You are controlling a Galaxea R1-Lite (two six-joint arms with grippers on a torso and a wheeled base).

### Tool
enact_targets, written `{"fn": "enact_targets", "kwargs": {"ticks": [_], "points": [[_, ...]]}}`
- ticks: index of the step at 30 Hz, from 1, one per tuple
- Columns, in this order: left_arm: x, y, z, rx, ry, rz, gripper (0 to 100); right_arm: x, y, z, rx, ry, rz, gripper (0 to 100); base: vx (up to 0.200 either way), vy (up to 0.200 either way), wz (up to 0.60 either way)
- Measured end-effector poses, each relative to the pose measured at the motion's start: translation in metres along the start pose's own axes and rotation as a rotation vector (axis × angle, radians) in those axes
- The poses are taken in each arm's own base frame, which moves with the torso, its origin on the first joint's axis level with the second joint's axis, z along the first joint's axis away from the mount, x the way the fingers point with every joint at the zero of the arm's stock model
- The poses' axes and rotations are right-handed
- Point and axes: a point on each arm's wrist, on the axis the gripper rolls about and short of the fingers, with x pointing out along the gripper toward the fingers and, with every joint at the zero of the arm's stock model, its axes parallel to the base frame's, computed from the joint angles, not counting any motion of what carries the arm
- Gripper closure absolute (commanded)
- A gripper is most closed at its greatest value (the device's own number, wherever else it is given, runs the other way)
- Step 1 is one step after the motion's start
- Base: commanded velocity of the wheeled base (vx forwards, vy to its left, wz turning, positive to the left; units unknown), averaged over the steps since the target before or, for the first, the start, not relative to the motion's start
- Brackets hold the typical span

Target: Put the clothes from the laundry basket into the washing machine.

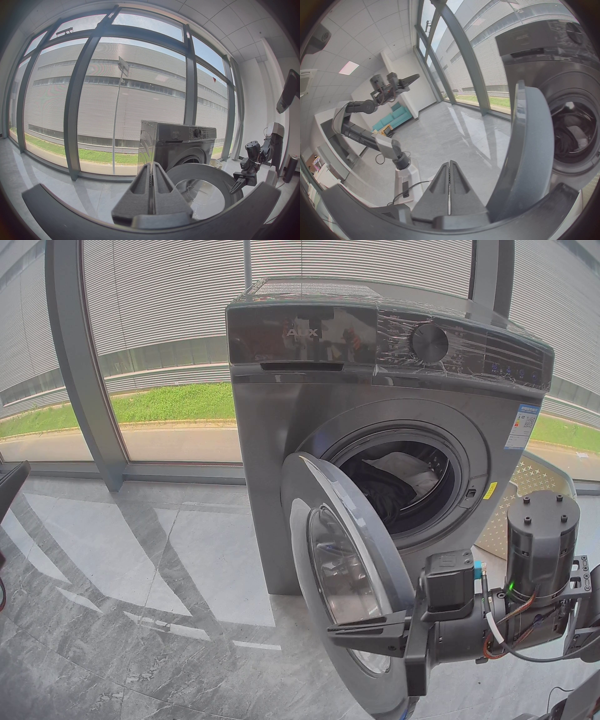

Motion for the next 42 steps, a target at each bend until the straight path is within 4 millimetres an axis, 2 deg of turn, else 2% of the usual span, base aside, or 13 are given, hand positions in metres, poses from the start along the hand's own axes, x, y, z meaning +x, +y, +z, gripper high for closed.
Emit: {"fn": "enact_targets", "kwargs": {"ticks": [8,21,42], "points": [[0.000,0.000,0.000,-0.001,0.001,-0.001,100,-0.021,-0.021,-0.004,0.035,-0.032,-0.149,100,0.000,0.000,0.00],[0.000,0.000,-0.001,-0.002,0.003,-0.005,100,-0.055,-0.042,-0.016,0.092,-0.062,-0.323,100,0.000,0.000,0.00],[0.000,0.000,-0.002,-0.005,0.008,-0.011,100,-0.098,-0.080,-0.017,0.180,-0.149,-0.575,100,0.000,0.000,0.00]]}}
